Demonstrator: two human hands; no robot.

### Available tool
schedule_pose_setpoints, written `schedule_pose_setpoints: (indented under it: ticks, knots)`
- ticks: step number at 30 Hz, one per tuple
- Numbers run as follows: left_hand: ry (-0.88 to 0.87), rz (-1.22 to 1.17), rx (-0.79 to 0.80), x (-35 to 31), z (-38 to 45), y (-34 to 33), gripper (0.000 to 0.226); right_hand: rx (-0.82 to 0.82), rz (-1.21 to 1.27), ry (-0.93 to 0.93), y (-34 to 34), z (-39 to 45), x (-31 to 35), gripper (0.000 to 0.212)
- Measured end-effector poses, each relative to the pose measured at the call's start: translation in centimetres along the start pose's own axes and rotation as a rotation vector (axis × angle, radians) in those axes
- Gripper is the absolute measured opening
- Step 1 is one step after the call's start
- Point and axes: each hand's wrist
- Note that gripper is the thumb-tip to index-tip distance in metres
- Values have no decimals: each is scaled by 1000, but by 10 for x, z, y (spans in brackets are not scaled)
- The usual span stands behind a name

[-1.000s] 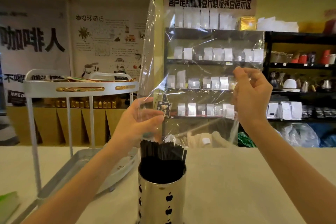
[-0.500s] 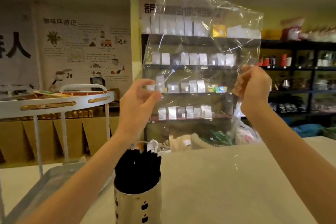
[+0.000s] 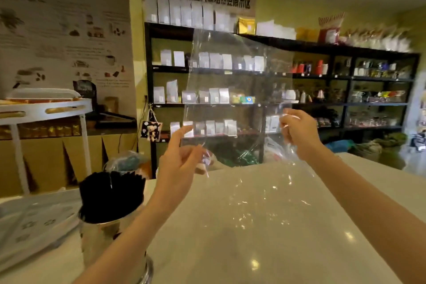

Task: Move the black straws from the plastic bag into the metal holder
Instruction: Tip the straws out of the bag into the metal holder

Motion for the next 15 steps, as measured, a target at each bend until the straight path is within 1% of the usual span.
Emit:
schedule_pose_setpoints:
  ticks: [2, 5, 7, 9, 11, 15]
  knots:
    - [65, 11, -23, 16, -19, -8, 54, 16, -32, -57, 9, 0, -27, 31]
    - [137, 56, -79, 39, -56, -14, 70, 92, -133, -131, 21, -9, -69, 32]
    - [159, 132, -80, 57, -77, -12, 74, 127, -227, -163, 26, -18, -97, 36]
    - [174, 241, -54, 76, -93, -7, 69, 156, -301, -170, 27, -29, -122, 43]
    - [190, 391, -10, 91, -107, 0, 60, 160, -350, -154, 26, -42, -143, 46]
    - [181, 633, 26, 110, -126, 13, 45, 155, -482, -18, 22, -68, -177, 49]
Point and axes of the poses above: each hand's wrist, its own z-axis towards the middle knuckle, its own y-axis out of the back of the hand, x = y × z, and after that the axes turned 7 degrees about -x, right-handed
